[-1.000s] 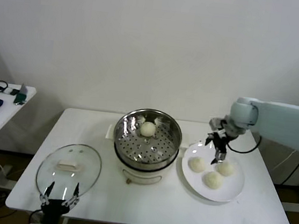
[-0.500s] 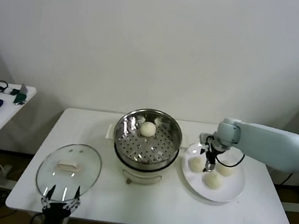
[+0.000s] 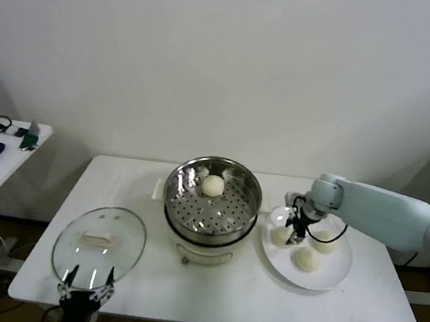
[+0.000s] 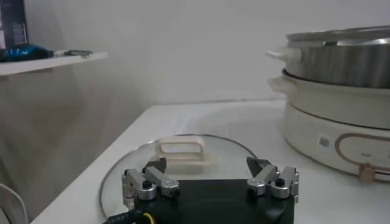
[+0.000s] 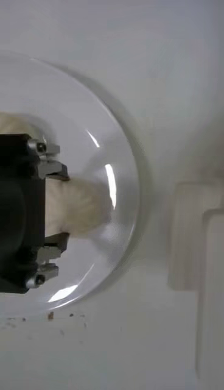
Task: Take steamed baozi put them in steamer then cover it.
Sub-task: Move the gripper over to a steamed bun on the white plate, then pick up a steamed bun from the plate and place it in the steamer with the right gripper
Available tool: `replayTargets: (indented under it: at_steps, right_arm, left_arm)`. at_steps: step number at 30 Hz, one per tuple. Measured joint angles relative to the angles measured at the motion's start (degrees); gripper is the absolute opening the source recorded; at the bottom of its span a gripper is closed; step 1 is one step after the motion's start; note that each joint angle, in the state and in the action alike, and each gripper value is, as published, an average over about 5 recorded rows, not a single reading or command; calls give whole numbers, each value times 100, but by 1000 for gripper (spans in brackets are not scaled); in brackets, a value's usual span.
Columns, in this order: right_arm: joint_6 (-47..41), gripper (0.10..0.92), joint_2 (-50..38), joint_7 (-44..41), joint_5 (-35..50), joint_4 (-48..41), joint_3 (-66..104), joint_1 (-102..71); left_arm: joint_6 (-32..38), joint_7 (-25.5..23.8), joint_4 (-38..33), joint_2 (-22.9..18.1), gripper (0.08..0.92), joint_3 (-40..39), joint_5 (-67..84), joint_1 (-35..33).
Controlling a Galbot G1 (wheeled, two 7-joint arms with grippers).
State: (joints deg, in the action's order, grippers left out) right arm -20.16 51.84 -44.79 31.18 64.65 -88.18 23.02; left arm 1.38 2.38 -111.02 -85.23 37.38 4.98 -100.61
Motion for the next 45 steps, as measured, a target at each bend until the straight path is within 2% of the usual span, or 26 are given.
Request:
replayTargets:
  at_steps: [6, 14, 24, 33, 45]
  right_arm:
    - [104, 585, -165, -215, 269, 146, -249, 572]
    - [297, 585, -237, -790, 908, 492, -923, 2195]
    - [97, 585, 364, -995, 1956, 1059, -917, 3638]
    - [-235, 585, 1439, -597, 2255, 1211, -529, 3413]
    - [-386, 585, 2463, -169, 1795, 591, -286, 2244]
  left_arm:
    - [0, 7, -79, -3, 823, 19, 0, -43]
    - [-3, 11, -151, -7, 823, 19, 2, -64]
    - [-27, 11, -205, 12, 823, -5, 23, -43]
    - [-53, 17, -311, -14, 823, 59, 78, -55]
    - [-66, 21, -347, -57, 823, 127, 143, -50]
